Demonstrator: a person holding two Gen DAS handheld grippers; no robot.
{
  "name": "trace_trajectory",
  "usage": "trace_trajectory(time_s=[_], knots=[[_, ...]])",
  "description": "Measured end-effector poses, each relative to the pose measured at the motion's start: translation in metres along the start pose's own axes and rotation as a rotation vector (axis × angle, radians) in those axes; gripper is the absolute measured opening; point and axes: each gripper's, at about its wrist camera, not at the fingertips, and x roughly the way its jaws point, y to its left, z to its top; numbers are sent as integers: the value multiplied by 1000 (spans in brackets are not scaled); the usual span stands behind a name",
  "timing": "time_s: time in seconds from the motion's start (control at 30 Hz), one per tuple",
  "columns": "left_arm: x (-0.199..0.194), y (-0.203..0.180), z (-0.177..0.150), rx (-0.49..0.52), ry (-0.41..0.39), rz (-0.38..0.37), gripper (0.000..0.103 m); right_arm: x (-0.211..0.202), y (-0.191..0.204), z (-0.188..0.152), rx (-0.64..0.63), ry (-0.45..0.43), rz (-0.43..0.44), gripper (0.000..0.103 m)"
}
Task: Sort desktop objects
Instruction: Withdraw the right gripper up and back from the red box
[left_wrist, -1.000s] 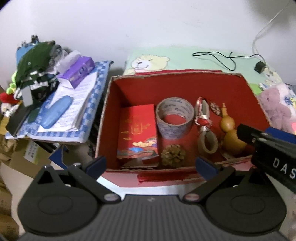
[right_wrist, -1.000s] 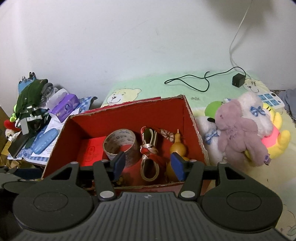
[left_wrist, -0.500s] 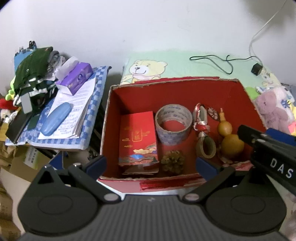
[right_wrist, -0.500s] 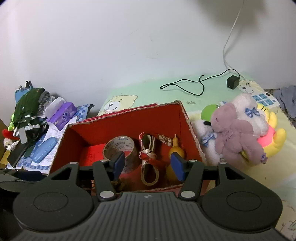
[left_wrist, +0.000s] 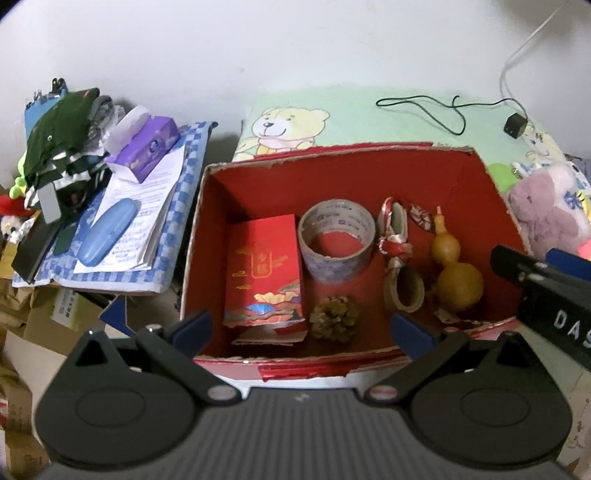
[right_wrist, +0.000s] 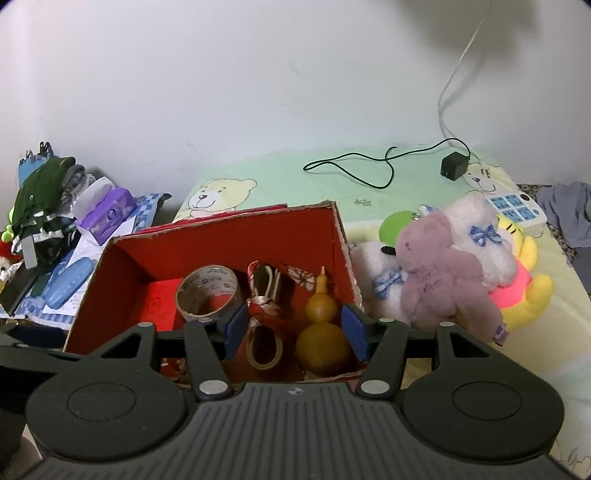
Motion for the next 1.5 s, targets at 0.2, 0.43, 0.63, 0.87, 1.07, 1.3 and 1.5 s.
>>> trace_trajectory(time_s=[0.2, 0.43, 0.63, 0.87, 1.07, 1.3, 1.5], knots=[[7, 0, -5, -3, 20, 25, 102, 5, 2, -2, -6, 6, 16, 59], [10, 4, -6, -9, 41, 34, 102, 7, 12, -2, -24, 7, 7, 59], [6, 7, -7, -13, 58, 4, 102, 3, 15, -2, -12, -2, 4, 59], [-16, 9, -15, -10, 34, -30, 102, -10, 12, -2, 19, -7, 6, 60], [-21, 9, -24, 7, 21, -36, 102, -24, 15, -7, -7, -32, 8, 64], [-12, 8, -42, 6, 68, -49, 102, -31, 9, -21, -11, -17, 2, 65], [6, 3, -55, 16, 133, -42, 102, -28, 3, -36, 10, 30, -11, 65]])
